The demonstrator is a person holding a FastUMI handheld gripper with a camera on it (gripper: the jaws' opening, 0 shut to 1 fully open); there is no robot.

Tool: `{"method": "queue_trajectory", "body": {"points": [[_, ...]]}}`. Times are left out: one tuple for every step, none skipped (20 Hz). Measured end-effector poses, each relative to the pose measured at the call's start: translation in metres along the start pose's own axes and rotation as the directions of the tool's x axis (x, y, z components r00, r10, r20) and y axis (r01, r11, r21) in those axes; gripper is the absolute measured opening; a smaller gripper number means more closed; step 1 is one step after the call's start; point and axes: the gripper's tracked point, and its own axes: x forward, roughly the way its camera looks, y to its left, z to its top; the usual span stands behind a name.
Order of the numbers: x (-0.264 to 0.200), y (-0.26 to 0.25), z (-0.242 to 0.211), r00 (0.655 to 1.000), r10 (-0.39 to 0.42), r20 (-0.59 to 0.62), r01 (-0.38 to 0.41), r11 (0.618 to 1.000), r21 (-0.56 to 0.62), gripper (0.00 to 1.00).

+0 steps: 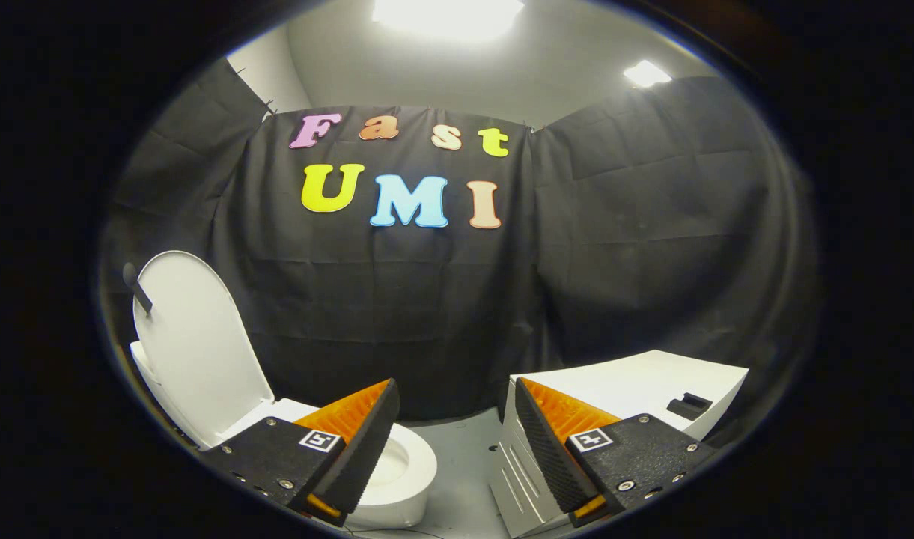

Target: Open the toilet lid.

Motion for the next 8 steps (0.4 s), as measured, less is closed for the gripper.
{"method": "queue_trajectory", "body": {"points": [[0.0003,-0.0015,0.0000,1.000,-0.003,-0.001,0.003,1.000,0.003,0.95],[-0.0012,-0.0032,0.0005,1.000,-0.009,0.000,0.009,1.000,0.008,0.95],[-0.0008,-0.0053,0.0016,1.000,-0.014,0.003,0.014,1.000,0.014,0.95],[-0.0019,-0.0060,0.0030,1.000,-0.016,0.008,0.016,1.000,0.019,0.95],[-0.0011,-0.0070,0.0046,1.000,-0.022,0.013,0.022,1.000,0.020,0.95],[-0.0012,-0.0081,0.0032,1.000,-0.026,0.014,0.026,1.000,0.017,0.95],[-0.0014,-0.0088,0.0025,0.999,-0.030,0.011,0.030,0.999,0.013,0.95],[-0.0007,-0.0091,0.0028,0.999,-0.033,0.010,0.033,0.999,0.007,0.95]]}}
